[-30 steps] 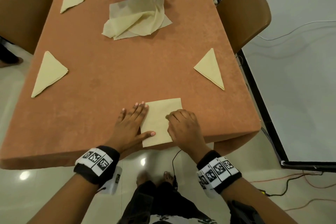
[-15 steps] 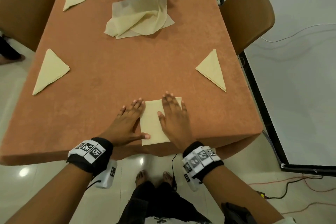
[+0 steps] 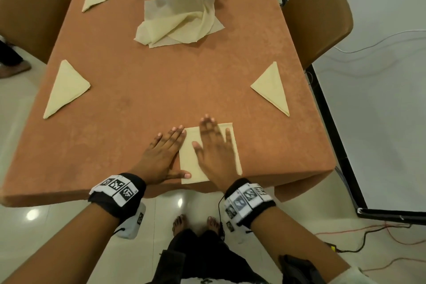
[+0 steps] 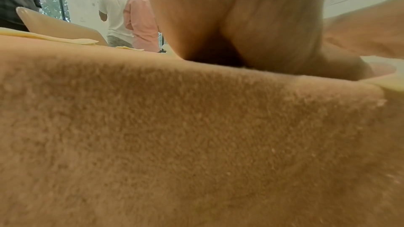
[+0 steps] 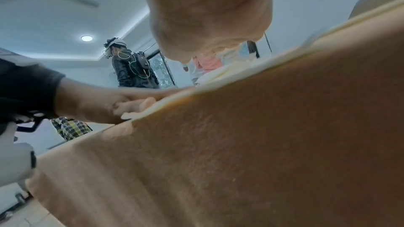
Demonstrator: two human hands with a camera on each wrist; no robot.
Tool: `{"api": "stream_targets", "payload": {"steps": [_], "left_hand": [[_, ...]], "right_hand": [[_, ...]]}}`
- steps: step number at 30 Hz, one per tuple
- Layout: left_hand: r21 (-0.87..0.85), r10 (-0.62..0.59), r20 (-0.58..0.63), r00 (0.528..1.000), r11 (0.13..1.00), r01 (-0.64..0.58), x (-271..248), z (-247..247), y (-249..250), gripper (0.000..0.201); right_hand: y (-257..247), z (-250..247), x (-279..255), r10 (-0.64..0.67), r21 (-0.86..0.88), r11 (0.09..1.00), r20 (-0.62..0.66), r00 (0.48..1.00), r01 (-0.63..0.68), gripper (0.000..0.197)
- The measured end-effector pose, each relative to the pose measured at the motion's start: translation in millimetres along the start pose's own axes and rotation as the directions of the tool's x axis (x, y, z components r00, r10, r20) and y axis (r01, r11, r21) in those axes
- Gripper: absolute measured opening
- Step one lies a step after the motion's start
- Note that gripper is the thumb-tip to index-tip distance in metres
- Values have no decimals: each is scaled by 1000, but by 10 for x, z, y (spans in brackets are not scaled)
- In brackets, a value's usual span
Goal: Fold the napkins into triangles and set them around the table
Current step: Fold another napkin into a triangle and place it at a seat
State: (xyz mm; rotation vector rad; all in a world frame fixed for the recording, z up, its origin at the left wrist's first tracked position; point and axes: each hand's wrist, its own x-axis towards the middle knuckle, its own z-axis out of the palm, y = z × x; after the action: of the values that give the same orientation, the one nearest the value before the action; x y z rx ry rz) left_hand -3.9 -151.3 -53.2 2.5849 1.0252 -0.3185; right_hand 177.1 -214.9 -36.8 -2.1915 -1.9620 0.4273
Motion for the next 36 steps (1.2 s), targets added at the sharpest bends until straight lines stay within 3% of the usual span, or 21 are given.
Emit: {"api": "stream_targets", "payload": {"steps": [3,6,8,9,11,12,16,19,21,23,24,26,28,30,36], "left_hand": [[22,-1,-16,1000,1000,1,7,23,-14,120],[15,13,-3,1000,1000,-13,16,11,-24,122],[-102,-27,-18,999,994,25,4,-41,27,122],[-238,-104,-78,992,968,83,10,-66,123,116],[-473,-313,-276,909,867,155,89,-103,440,85],[-488,-369,-342,864,856,173,172,-104,636,70],[-288,-348,-270,898,919,270,474,139,1162,57],[-243,-462,-244,853,880,407,351,234,898,58],[-257,-574,-217,790,814,521,156,203,677,60],[-287,-620,-203,758,778,559,96,97,558,61],[-298,-574,-241,783,811,503,144,32,582,59],[-230,-367,-318,874,924,304,333,-16,772,59],[-189,-266,-258,929,957,222,472,16,935,61],[-183,-323,-194,926,940,289,437,74,855,61],[-250,-536,-163,828,835,491,152,-56,325,58]], "right_hand": [[154,127,-8,30,-80,996,56,998,-26,70],[598,79,-87,82,-102,991,10,997,-81,69],[704,42,-98,81,-100,992,-16,997,-82,70],[705,46,-90,80,-102,991,-14,997,-81,70],[679,65,-75,90,-97,991,-8,996,-91,70],[673,63,-78,91,-96,991,-17,996,-92,70],[706,67,-91,81,-94,992,-32,996,-83,70],[694,74,-90,76,-91,993,-56,995,-81,68],[701,73,-94,76,-101,992,-45,996,-80,68],[707,74,-98,77,-102,991,-49,996,-82,68],[704,77,-97,80,-98,992,-54,995,-85,68],[693,84,-94,88,-94,991,-64,994,-94,67],[690,81,-89,89,-94,991,-61,994,-95,68],[693,74,-91,87,-92,992,-48,995,-91,69],[682,-41,-81,87,-57,995,41,995,-84,65]]}}
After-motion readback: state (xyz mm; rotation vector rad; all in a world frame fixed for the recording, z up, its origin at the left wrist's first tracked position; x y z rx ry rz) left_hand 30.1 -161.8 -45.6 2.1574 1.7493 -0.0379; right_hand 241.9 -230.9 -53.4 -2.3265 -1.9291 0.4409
